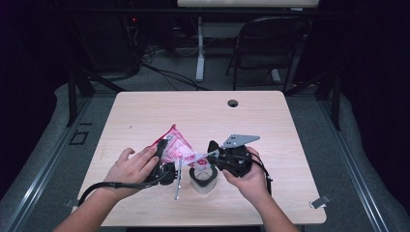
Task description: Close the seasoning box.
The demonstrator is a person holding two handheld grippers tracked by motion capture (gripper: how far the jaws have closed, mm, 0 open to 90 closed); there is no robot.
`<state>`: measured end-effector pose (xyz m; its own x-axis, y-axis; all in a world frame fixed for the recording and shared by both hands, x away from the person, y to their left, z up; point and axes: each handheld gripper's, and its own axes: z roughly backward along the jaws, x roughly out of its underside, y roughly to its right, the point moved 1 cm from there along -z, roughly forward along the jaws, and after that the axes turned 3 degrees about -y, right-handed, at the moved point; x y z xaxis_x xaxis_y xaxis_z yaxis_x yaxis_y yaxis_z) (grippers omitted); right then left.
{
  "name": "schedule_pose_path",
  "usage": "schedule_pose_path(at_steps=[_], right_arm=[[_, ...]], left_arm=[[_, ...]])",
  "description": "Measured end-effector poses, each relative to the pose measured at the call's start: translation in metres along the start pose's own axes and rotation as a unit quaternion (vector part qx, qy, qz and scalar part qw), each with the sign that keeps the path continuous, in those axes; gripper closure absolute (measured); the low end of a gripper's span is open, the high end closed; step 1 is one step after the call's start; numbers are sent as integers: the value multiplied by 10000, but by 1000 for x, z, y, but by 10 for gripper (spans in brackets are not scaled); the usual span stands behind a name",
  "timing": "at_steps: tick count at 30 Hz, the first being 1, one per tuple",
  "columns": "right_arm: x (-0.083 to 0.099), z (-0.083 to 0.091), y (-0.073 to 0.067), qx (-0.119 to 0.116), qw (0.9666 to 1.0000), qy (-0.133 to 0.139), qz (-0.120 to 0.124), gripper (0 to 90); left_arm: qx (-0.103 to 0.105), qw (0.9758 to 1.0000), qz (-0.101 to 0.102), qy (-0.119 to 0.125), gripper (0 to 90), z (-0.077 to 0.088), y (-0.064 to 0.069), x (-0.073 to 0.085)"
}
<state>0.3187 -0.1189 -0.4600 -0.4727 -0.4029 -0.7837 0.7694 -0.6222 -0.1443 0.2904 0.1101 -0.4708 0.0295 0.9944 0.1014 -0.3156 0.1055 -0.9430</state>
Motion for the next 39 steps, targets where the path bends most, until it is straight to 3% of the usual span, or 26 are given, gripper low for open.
schedule_pose_path(at_steps=[29,39], right_arm=[[1,0,1,0,10000,2,-41,900],[1,0,1,15,10000,3,-44,900]], left_arm=[[-203,9993,-327,31,689,3,-3,-3],[-127,9991,-402,-21,690,5,-6,-5]])
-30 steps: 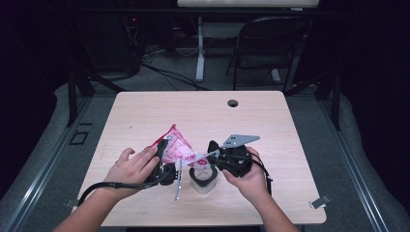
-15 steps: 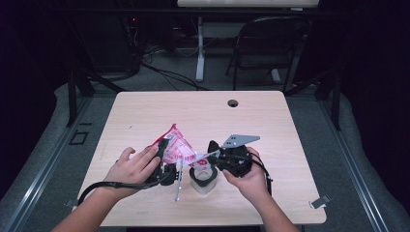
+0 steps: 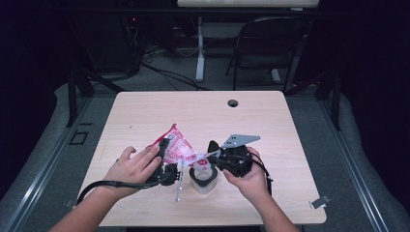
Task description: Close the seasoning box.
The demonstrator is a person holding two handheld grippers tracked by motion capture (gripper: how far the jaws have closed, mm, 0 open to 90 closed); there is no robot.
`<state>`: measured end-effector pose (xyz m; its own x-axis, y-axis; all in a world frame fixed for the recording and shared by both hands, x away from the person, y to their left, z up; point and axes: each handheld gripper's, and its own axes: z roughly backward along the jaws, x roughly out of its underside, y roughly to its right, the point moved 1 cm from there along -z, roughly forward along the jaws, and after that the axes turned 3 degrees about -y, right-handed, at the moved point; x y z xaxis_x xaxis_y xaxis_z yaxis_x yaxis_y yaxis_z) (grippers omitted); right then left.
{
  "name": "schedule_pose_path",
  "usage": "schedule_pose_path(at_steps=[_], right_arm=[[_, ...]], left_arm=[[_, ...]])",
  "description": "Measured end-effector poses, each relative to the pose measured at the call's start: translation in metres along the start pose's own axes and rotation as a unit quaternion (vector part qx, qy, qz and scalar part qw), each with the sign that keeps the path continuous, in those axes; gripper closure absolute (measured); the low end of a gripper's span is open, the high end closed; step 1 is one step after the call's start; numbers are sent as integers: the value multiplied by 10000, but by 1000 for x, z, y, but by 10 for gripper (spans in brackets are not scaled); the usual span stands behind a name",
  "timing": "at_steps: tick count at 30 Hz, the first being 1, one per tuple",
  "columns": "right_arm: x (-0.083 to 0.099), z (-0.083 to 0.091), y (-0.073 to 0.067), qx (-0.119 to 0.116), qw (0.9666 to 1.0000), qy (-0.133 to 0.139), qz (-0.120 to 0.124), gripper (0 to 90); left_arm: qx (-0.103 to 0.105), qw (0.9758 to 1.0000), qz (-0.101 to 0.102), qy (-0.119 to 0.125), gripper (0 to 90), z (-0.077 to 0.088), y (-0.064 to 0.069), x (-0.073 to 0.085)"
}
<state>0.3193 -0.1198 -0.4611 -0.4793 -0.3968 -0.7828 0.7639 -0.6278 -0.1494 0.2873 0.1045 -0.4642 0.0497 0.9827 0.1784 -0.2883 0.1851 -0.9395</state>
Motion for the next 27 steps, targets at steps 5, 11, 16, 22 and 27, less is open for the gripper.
schedule_pose_path(at_steps=[5,11,16,22,27], right_arm=[[0,0,0,-8,10000,24,-16,900],[0,0,0,6,10000,13,-1,900],[0,-1,-1,2,10000,12,-11,900],[-1,-1,-1,-6,10000,22,-9,900],[-1,-2,-1,-4,10000,39,-15,900]], left_arm=[[-22,10000,-13,-5,691,1,-2,0],[-50,10000,-75,-11,692,1,-2,-1],[-40,9999,-112,-21,695,2,-3,-1],[-43,9998,-162,-47,699,3,-3,-1],[-88,9998,-176,-33,704,3,-3,-1]])
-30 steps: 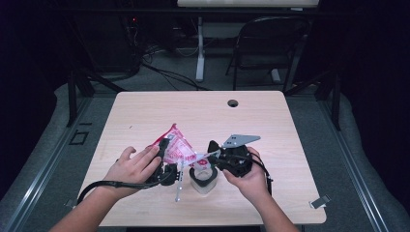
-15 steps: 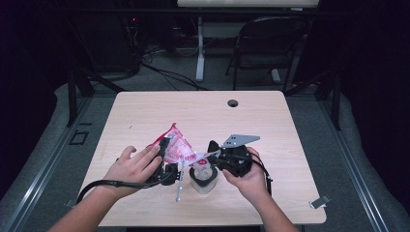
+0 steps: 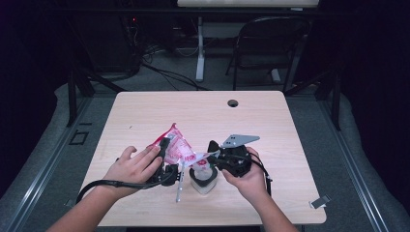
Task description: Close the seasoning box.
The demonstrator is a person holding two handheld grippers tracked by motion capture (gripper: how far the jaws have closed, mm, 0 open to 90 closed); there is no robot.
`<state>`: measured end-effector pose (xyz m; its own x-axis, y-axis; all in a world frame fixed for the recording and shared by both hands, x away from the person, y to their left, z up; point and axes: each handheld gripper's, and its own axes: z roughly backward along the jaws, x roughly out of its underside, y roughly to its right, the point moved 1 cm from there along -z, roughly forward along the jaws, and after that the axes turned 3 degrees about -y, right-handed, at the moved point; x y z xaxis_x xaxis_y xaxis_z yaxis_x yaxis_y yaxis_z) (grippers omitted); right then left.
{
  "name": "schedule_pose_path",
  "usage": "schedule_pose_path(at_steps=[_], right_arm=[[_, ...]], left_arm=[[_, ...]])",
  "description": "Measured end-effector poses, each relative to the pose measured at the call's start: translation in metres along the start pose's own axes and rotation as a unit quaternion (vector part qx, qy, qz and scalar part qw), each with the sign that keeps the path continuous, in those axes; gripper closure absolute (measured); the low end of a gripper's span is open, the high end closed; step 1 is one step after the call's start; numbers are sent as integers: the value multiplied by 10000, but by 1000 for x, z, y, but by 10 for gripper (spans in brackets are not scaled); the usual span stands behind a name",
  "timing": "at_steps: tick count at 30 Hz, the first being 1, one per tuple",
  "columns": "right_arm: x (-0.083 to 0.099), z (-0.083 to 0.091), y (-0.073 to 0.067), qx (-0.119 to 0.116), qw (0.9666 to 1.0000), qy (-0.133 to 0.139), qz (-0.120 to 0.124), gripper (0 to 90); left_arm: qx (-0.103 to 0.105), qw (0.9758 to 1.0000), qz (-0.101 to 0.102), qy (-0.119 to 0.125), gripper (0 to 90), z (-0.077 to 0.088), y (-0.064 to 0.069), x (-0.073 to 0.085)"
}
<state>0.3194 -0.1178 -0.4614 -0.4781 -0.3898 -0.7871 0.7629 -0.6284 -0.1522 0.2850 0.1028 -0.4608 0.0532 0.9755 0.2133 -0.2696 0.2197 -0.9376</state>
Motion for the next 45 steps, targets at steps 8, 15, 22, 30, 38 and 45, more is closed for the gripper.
schedule_pose_path(at_steps=[8,15,22,30,38,45], right_arm=[[0,0,0,-23,10000,24,-11,900],[0,0,0,-10,10000,24,-28,900],[0,0,0,-5,10000,9,-22,900],[0,-1,1,-7,10000,-8,-18,900],[0,-1,1,7,10000,-28,-25,900],[0,-1,1,3,10000,-17,-22,900]], left_arm=[[-51,10000,-21,-1,707,1,0,-1],[-81,9999,-64,24,708,2,-1,-2],[-86,9999,-109,17,710,2,0,-4],[-95,9999,-116,29,713,2,-1,-4],[-105,9999,-120,50,715,3,-1,-5],[-104,9998,-135,52,717,3,-1,-5]])
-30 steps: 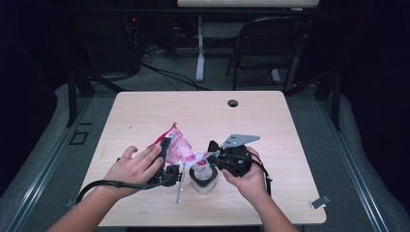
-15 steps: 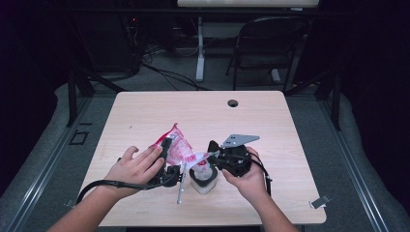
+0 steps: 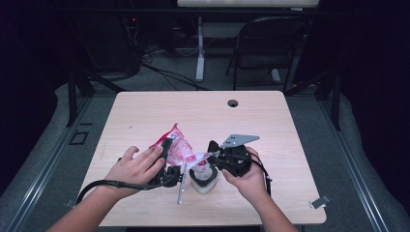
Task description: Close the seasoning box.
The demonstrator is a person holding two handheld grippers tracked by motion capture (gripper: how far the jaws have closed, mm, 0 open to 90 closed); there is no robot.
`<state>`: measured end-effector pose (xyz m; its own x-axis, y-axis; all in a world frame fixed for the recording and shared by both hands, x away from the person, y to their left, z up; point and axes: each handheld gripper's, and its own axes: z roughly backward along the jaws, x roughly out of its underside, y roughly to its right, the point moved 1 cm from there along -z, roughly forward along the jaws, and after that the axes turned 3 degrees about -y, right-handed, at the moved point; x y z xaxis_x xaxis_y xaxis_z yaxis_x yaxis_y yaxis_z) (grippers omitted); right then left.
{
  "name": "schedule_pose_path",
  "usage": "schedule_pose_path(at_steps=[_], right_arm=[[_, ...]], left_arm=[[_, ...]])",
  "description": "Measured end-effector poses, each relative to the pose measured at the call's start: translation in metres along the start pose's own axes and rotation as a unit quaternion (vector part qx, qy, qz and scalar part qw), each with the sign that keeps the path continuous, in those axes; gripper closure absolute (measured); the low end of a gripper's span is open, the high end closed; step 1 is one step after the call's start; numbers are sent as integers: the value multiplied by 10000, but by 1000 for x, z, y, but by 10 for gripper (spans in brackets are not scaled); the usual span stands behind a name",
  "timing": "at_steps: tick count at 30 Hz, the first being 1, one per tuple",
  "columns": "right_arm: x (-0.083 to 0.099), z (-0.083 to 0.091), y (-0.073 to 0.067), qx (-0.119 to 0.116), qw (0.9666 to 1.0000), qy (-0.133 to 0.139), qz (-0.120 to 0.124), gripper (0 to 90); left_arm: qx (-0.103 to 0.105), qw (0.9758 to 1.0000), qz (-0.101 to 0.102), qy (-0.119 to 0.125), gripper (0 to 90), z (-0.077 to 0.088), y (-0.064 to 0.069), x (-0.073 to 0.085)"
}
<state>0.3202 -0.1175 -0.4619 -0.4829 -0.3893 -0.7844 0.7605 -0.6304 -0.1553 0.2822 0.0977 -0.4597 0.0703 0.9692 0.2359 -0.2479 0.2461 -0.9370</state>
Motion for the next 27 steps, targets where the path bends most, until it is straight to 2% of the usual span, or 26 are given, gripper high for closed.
schedule_pose_path(at_steps=[27], right_arm=[[0,1,0,11,10000,19,-11,900]], left_arm=[[-27,9999,-128,37,719,1,-4,-3]])
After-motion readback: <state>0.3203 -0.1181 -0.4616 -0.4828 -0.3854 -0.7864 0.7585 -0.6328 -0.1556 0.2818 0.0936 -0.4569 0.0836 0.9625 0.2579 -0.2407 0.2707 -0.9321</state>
